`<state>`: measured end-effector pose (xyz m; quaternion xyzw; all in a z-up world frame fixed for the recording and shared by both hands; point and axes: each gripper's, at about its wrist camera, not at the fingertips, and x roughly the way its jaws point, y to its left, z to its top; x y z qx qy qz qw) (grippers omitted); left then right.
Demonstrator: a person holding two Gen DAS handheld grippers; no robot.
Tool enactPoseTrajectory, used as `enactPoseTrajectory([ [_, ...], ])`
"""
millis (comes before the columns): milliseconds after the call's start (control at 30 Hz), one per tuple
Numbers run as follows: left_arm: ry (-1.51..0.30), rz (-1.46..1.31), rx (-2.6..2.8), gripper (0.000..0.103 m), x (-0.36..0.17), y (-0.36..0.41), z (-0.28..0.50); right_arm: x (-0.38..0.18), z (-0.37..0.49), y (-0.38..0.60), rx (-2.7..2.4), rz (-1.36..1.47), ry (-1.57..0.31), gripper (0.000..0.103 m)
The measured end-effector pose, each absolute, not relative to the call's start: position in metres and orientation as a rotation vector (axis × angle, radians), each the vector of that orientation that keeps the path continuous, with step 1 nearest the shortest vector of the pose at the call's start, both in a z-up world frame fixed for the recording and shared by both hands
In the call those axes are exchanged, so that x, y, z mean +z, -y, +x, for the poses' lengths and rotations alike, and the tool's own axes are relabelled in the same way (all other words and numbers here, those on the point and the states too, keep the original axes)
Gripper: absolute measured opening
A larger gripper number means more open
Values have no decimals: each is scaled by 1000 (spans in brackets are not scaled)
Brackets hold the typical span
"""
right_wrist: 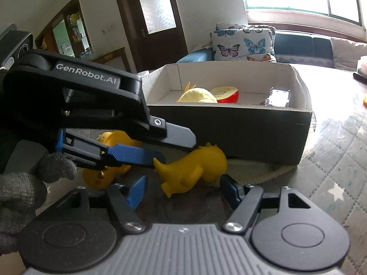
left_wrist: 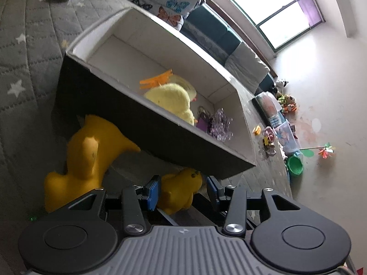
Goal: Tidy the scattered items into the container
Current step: 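Move both grippers down to the small yellow rubber duck, then close both grippers on the small yellow duck and lift it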
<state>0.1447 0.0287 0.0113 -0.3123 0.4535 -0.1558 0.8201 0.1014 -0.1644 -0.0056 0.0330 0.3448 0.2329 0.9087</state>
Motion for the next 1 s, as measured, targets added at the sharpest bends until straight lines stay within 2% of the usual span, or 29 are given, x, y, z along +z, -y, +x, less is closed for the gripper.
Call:
enactPoseTrajectory([
  [467, -989, -680, -370, 46, 11, -22, 145, -5, 99, 174, 469, 92, -720, 67],
  [500, -989, -675, -373, 46, 11, -22, 145, -5, 99, 175, 467, 94, -721, 66],
  [600, -993, -665, -382, 46, 13, -21, 145, -5, 98, 179, 462, 101, -723, 53],
  [1000, -998, -655, -382, 46, 11, -18, 148, -4, 95, 192, 449, 111, -730, 50],
])
